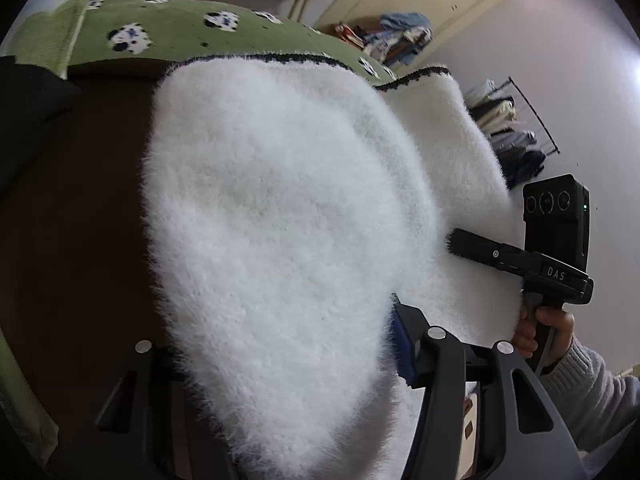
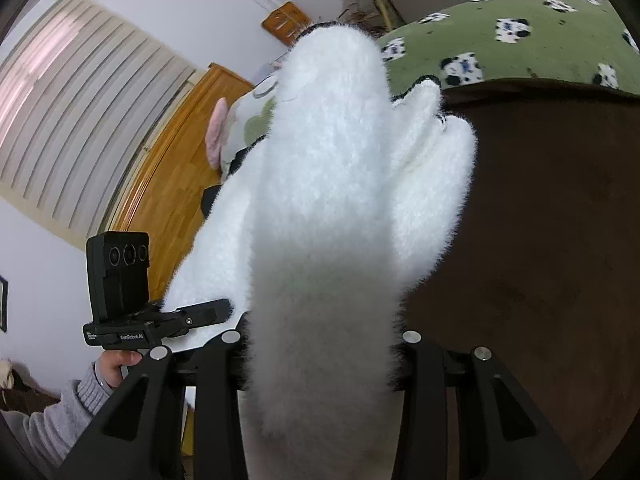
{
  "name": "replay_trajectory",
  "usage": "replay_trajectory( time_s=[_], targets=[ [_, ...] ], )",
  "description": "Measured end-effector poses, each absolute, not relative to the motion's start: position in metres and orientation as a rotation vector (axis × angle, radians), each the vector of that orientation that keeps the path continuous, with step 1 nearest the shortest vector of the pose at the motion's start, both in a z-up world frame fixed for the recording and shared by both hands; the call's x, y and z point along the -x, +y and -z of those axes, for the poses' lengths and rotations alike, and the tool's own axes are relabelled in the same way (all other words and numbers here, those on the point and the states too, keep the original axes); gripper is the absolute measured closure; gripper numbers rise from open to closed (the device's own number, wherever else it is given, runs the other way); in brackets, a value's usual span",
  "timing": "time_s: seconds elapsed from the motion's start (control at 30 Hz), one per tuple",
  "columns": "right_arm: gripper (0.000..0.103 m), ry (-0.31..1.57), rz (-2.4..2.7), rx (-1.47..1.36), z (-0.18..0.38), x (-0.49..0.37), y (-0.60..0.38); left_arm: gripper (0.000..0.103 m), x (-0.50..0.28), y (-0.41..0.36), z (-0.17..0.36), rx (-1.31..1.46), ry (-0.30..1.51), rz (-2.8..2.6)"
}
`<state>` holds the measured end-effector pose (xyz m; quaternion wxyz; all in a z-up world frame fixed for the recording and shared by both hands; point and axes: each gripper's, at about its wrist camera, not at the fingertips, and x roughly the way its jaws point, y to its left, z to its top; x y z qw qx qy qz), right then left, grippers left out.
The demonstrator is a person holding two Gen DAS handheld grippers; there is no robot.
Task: Fold large clothes
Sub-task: 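Lift the folded cardigan with both tools and carry it toward the green pile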
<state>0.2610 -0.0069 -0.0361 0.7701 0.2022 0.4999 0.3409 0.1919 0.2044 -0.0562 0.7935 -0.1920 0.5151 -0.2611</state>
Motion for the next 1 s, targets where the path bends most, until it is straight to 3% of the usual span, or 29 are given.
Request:
replay_trajectory(
  time_s=[0.23,0.67,1.0],
  targets=[
    [0.065,1.083,-0.853,-0.382,0.022,-0.27,0.055,0.048,-0.166,0.268,0.041,0.449,1.049,0.463],
    [0.065,1.155,-1.126,-0.302,0.013,-0.268,0.299,0.048,-0.077,0.475,0.017,0.529,0.985,0.179],
    [0.065,1.252,-1.281,-0.203,0.069,-0.244,0.473,0.048,-0.017,0.615,0.076,0.633,0.969,-0.02]
  ],
)
